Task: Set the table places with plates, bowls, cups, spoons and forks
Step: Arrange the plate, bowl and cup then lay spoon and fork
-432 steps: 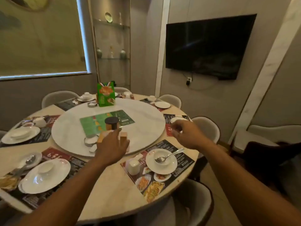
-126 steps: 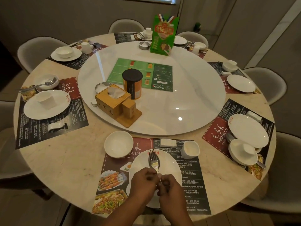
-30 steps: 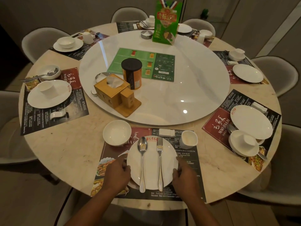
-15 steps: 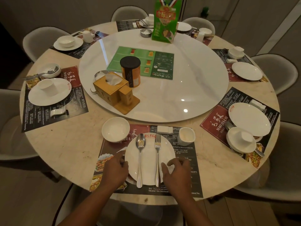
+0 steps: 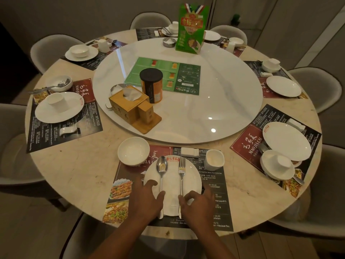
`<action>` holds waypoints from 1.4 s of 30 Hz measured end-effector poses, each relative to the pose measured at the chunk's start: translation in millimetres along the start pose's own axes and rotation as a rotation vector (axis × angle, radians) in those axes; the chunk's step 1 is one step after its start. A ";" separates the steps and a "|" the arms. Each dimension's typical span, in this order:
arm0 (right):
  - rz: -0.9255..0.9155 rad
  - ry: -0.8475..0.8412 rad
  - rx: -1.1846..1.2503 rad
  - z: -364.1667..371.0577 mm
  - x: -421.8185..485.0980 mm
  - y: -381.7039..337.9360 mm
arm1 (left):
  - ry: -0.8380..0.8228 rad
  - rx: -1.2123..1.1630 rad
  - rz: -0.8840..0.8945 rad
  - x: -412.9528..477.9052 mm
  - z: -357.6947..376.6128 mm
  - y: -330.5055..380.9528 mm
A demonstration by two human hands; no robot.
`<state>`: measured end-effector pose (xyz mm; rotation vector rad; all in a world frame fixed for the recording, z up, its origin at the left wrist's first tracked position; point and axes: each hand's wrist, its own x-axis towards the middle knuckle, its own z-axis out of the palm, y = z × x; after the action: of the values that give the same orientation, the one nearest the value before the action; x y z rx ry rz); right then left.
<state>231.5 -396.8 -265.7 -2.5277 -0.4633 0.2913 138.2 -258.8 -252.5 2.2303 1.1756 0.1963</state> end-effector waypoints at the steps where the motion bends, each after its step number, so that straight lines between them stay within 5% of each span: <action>1: 0.010 -0.003 -0.001 0.0 0.0 -0.1 | 0.002 -0.005 -0.003 -0.3 0.4 0.4; 13: 0.175 -0.017 0.313 -17.5 9.9 12.1 | 0.009 -0.138 -0.098 7.4 -10.5 -15.5; 32: 0.220 -0.083 0.271 -30.5 10.7 12.4 | -0.041 -0.142 -0.167 13.1 -25.7 -22.0; 36: 0.198 -0.134 0.270 -44.6 6.1 17.2 | 0.079 -0.187 -0.100 3.9 -27.7 -15.1; 42: 0.142 -0.254 0.175 -97.1 9.9 60.9 | 0.129 -0.227 0.226 -12.5 -22.5 49.3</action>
<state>285.6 -487.5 -220.1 -2.3654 -0.3383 0.6825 156.5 -279.7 -204.3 2.1680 0.9126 0.5447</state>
